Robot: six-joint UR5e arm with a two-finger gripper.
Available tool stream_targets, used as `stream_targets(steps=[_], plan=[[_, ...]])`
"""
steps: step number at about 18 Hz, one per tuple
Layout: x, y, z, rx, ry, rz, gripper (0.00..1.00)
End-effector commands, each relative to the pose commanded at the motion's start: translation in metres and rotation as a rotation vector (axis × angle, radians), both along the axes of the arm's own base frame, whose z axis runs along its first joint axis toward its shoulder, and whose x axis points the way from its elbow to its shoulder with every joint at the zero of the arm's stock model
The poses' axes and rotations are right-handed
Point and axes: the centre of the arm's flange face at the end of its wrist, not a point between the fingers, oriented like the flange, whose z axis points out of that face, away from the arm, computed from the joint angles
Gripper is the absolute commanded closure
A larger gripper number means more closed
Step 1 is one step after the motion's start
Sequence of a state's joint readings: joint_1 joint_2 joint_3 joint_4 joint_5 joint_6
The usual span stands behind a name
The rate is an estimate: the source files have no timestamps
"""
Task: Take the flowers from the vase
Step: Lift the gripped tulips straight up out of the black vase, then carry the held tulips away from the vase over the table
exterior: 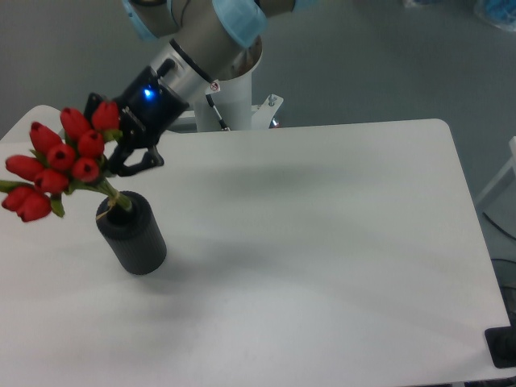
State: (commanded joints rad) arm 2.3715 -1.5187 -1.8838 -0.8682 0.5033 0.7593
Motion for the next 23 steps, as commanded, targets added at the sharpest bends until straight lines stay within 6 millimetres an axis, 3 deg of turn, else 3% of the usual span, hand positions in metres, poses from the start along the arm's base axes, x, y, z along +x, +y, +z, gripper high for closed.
stream_targets(steps=[10,14,17,23], plan=[[-0.006,0.002,0.026,0.015,-0.030,0.029,0.64],[-0.023,0.001,0.033,0.024,-0.020,0.054,0.64],[-0.047,-0.005,0.046,0.042,0.000,0.097,0.64],[-0.147,-0.038,0.040,0.064,0.037,0.241,0.67]])
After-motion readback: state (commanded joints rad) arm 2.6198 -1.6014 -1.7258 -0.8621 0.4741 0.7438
